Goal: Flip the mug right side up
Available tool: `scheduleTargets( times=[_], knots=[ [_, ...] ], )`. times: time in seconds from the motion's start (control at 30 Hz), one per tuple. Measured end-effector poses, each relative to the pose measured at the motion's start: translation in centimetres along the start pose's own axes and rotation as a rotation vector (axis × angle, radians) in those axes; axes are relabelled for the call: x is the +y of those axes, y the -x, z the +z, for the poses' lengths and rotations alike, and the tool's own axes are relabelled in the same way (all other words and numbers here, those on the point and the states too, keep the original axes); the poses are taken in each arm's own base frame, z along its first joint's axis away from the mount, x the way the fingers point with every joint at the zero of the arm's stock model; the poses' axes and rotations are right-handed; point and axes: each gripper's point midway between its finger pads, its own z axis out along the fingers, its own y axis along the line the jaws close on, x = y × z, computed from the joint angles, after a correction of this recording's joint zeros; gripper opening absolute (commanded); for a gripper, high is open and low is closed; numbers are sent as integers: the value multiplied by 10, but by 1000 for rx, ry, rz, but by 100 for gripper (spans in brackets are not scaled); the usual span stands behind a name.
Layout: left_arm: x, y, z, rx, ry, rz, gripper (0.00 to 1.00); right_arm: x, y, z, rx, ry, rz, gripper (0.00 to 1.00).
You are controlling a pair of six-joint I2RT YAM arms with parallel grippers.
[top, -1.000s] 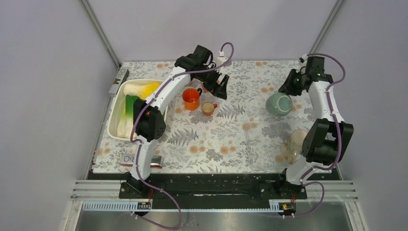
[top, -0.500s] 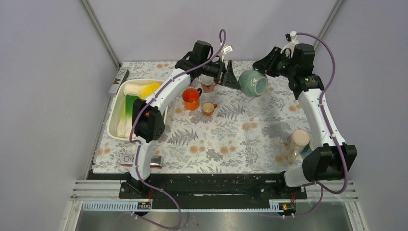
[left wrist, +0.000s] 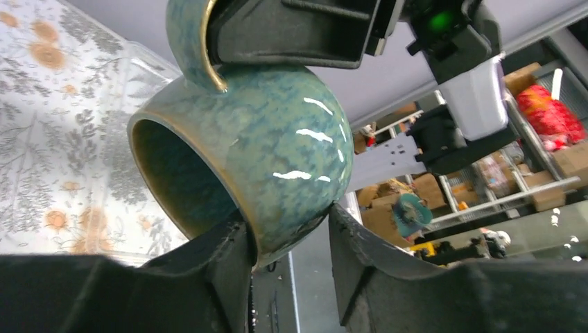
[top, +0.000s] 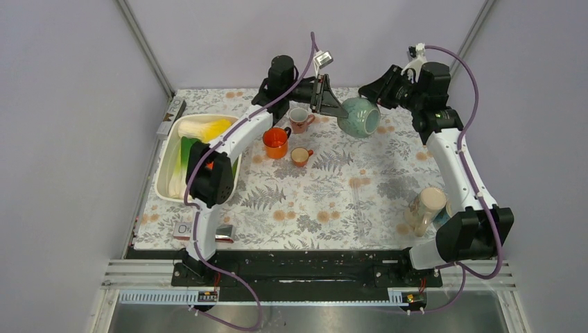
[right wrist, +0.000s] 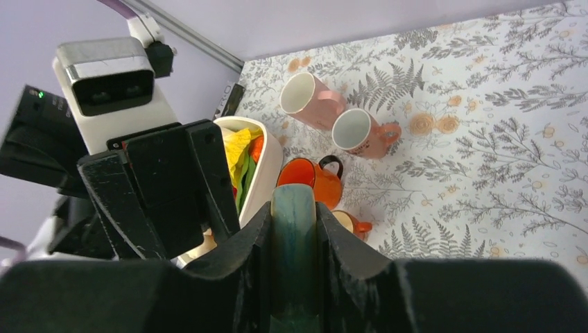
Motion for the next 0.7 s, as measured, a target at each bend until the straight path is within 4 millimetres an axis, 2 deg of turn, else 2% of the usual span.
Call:
scheduleTargets(
  times=[0.13,0.27,0.4,0.53,0.63,0.7],
  knots=[
    [-15,0,-6,10,-92,-46,1,11,3,1,-7,51,-5,0],
    [-30,0,-11,42,-128,-25,0,29,8,-1,-21,149,-30,0],
    [-27,-1,-12,53,-119,-30,0,27,4,1,-31,162,-26,0],
    [-14,-9,-13,70,-75,-73,0,12,-10,7,-17,139,-2,29],
    [-3,-14,-13,72,-6,-85,0,0,-19,11,-16,120,-5,38],
    [4,-16,-10,66,52,-63,0,-17,-32,18,-3,82,4,44]
  ],
)
